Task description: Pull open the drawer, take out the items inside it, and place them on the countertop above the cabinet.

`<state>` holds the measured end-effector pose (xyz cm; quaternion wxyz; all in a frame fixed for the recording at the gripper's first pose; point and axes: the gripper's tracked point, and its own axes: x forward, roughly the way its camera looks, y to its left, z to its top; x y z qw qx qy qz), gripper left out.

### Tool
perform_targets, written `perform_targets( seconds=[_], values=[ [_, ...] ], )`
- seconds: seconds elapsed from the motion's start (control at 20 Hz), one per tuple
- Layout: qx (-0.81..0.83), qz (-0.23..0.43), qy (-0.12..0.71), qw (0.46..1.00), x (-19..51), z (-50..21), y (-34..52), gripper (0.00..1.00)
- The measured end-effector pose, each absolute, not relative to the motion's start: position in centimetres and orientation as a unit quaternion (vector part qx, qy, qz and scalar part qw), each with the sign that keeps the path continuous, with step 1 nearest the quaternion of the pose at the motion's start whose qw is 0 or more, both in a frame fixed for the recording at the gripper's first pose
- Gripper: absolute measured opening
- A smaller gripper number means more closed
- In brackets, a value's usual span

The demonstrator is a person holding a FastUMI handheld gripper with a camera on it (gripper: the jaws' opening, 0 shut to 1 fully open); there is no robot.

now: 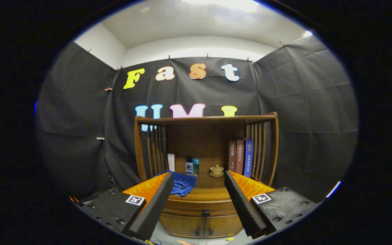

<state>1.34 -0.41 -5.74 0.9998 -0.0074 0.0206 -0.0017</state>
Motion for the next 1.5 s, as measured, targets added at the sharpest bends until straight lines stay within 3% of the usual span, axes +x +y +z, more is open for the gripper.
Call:
perform_targets(
  seconds=[0.55, 1.25, 1.35, 1.5],
  values=[
    [0.007, -0.006, 0.13, 0.991, 8.1, -24.3, -2.3, 0.99],
    [0.041, -0.046, 0.222, 0.973, 13.6, -39.4, -4.4, 0.98],
    [0.038, -0.052, 0.227, 0.972, 14.1, -40.3, -4.6, 0.88],
    [0.029, -0.052, 0.235, 0.97, 14.3, -40.9, -4.5, 0.53]
  ],
)
